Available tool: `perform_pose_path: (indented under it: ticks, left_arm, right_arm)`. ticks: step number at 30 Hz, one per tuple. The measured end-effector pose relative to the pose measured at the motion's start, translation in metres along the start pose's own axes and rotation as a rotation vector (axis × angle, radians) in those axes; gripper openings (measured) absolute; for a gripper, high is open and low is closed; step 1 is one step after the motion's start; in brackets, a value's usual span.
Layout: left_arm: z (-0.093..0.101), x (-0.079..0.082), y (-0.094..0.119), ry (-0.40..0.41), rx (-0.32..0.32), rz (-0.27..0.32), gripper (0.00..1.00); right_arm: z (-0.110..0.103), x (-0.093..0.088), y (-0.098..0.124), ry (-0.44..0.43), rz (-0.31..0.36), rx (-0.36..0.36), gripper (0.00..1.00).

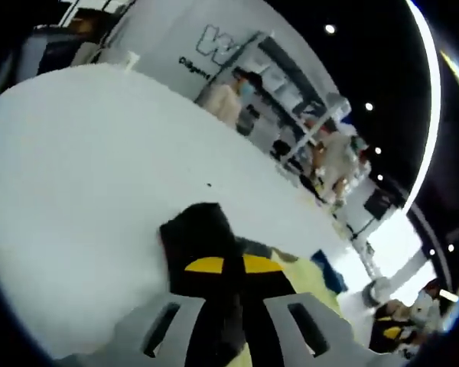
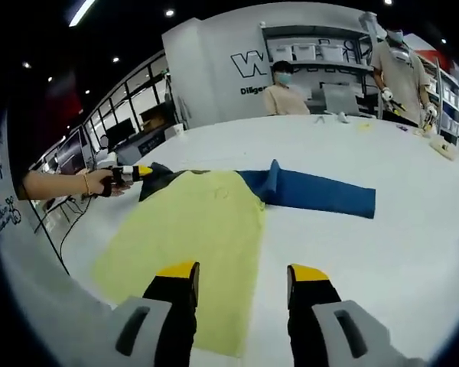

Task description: Fold the garment on the visible template until the final outline fits inside the template.

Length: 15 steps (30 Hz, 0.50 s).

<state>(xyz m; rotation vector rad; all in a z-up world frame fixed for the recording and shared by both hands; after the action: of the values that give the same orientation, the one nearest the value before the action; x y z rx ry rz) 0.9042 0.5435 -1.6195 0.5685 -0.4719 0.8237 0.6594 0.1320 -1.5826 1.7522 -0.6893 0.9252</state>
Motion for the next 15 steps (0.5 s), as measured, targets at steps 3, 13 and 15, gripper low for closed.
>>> perform_pose_path:
  ticks: [3,13,15]
  left_arm:
    - [0.021,-0.003,0.000,-0.042,-0.022,0.025,0.00]
    - [0.104,-0.049,0.006,-0.442,-0.167,-0.188,0.00]
    - [0.121,-0.076,0.011,-0.505,-0.242,-0.293,0.00]
  right_arm:
    - [-0.002,0.000,-0.001,-0.002,0.003,0.005,0.41]
    - [-0.004,-0.001,0.001,-0.001,0.007,0.006,0.41]
    - [-0.005,-0.001,0.002,-0.002,0.009,0.009,0.42]
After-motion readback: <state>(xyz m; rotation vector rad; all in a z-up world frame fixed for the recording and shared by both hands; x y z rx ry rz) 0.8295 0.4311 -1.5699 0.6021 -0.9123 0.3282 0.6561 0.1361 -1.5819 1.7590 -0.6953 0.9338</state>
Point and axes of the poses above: the point that each gripper's makers call its tool centre point, and the gripper's own axes: y roughly backward along the fingers, z roughly to its right, x roughly out of its top, the point moved 3 cm from there along y, roughly backward along the fingers, and after that the axes turned 5 degrees about z, right-handed, at the moved point
